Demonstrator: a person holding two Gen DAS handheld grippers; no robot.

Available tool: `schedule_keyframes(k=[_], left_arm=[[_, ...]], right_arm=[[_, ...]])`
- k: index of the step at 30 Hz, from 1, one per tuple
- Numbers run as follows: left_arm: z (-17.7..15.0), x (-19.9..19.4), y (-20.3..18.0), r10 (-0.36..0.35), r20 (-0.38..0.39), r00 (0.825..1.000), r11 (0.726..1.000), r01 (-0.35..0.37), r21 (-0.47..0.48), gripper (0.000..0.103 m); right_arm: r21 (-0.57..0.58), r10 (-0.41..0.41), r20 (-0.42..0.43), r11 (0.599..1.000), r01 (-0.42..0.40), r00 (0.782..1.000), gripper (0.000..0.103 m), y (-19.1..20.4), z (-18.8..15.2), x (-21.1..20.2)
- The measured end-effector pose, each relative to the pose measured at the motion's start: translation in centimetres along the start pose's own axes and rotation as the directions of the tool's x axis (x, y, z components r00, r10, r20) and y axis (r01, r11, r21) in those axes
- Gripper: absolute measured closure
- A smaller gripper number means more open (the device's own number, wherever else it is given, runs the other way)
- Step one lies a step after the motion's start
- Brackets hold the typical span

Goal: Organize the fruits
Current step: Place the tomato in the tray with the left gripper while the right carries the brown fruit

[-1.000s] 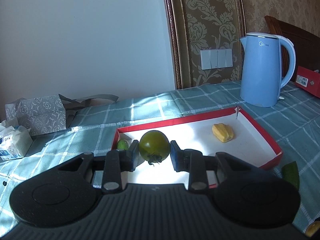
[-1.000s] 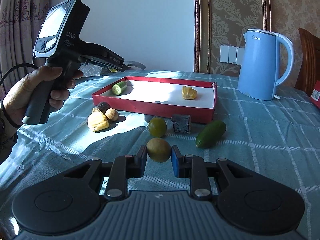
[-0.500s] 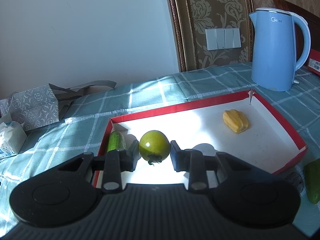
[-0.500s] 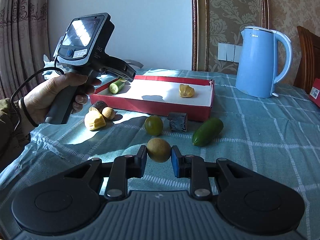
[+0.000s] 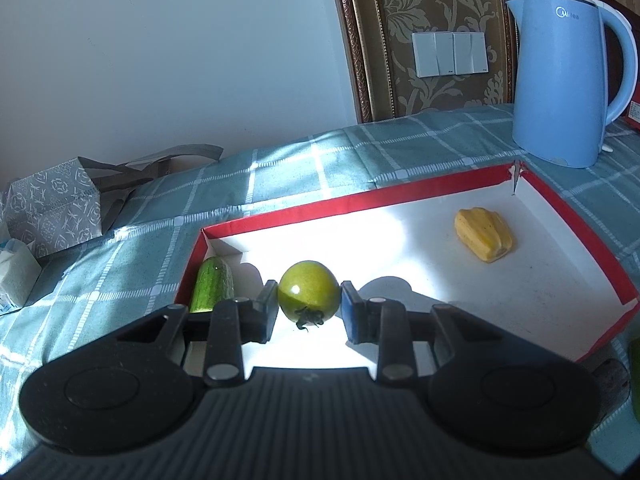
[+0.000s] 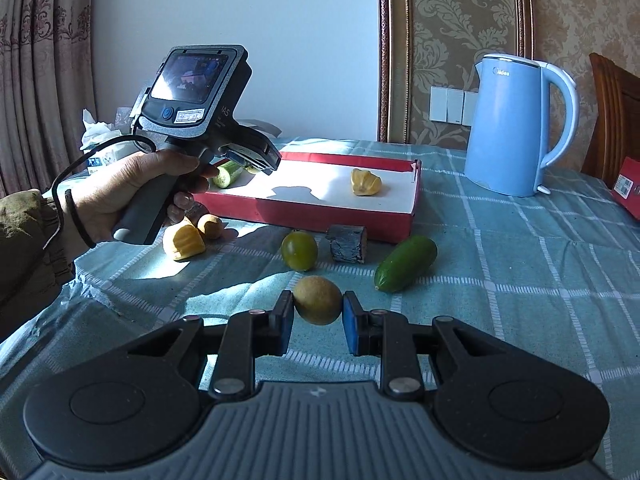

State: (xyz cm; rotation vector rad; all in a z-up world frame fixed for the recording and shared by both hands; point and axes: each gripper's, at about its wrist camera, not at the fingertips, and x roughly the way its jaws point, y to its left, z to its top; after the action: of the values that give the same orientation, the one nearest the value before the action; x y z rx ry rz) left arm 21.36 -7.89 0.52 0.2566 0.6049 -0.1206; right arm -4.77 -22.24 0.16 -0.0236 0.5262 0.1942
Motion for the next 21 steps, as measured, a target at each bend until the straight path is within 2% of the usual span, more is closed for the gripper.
schedule_keyframes(k=[3, 4, 7, 11, 15, 21], left_arm=[[0.1, 0.5, -0.2, 0.003, -0.001, 1.000, 1.000, -0.003, 0.010, 0.071], [0.1, 0.5, -0.3, 0.013, 0.004, 1.000, 1.000, -0.013, 0.015, 0.064], [0.2, 0.1, -0.4, 0.036, 0.034, 0.999, 0.999, -0.037, 0.028, 0.051], [0.3, -0.6, 0.0, 0.040, 0.056, 0.998, 0.999, -0.042, 0.029, 0.047], [0.1, -1.5, 1.0, 0.048, 0.080, 0.996, 0.999, -0.049, 0.010, 0.032], [-1.7, -4.6, 3.6, 0.098, 0.085, 0.992, 0.994, -0.094, -0.050, 0.029]], right_arm=[[0.003, -0.001, -0.002, 1.000, 0.001, 1.000, 0.078, -0.1, 0.0, 0.1], [0.004, -0.001, -0.002, 1.000, 0.001, 1.000, 0.078, -0.1, 0.0, 0.1], [0.006, -0.003, -0.003, 1.000, 0.003, 1.000, 0.078, -0.1, 0.2, 0.3], [0.005, 0.000, -0.001, 1.000, 0.000, 1.000, 0.078, -0.1, 0.4, 0.5], [0.001, 0.002, 0.000, 1.000, -0.002, 1.000, 0.078, 0.2, 0.7, 0.9], [-0.009, -0.001, 0.011, 1.000, 0.001, 1.000, 0.078, 0.4, 1.9, 1.5]])
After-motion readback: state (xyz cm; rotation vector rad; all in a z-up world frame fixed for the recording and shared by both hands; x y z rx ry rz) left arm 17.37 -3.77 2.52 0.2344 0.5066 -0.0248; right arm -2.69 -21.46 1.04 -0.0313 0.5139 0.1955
